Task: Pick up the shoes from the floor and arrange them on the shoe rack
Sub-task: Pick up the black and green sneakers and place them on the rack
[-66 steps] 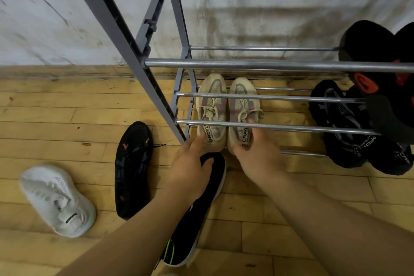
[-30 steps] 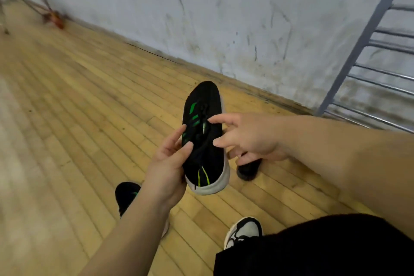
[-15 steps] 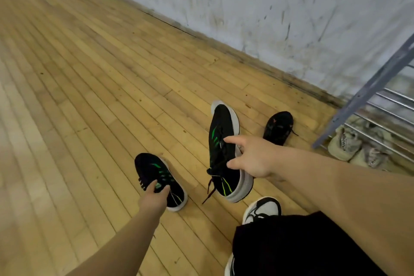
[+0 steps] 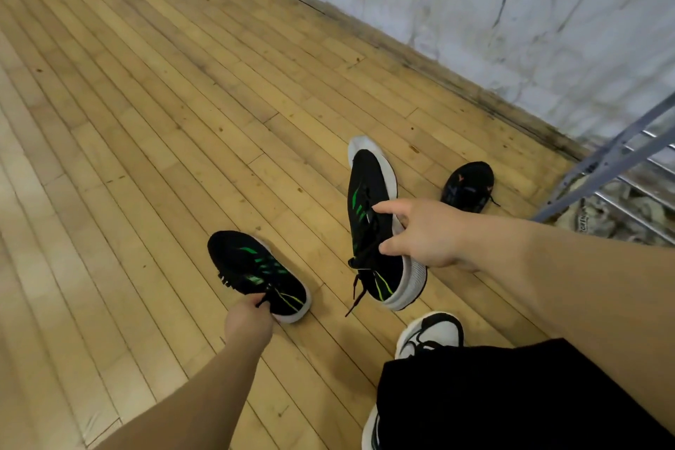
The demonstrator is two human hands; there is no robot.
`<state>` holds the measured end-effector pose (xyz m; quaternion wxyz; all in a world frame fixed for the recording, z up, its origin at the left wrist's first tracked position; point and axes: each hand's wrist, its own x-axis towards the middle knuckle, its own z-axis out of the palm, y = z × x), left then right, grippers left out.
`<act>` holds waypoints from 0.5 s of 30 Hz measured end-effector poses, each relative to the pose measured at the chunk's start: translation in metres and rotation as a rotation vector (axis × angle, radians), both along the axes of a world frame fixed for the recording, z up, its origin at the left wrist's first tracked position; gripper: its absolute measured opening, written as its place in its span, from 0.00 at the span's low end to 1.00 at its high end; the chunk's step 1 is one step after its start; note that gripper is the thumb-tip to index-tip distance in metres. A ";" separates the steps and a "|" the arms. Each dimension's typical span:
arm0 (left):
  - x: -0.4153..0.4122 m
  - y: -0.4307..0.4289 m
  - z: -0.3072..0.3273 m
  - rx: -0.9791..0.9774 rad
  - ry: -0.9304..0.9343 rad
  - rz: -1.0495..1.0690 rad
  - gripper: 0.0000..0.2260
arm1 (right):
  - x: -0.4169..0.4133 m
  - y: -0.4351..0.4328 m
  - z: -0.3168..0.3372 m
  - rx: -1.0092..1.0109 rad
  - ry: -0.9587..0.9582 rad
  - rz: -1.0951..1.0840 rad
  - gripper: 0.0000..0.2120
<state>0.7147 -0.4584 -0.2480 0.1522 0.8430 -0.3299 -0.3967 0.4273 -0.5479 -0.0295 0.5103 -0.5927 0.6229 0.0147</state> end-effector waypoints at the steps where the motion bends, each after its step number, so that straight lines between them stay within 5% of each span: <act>1: -0.006 -0.003 0.007 -0.029 0.009 -0.012 0.14 | -0.001 -0.001 0.001 0.000 0.006 0.002 0.35; 8: -0.059 -0.022 0.079 -0.319 0.178 -0.010 0.08 | -0.018 -0.001 0.019 -0.046 -0.013 -0.103 0.35; 15: -0.117 -0.038 0.180 -0.720 0.371 -0.301 0.11 | -0.078 0.012 0.096 -0.152 -0.075 -0.314 0.32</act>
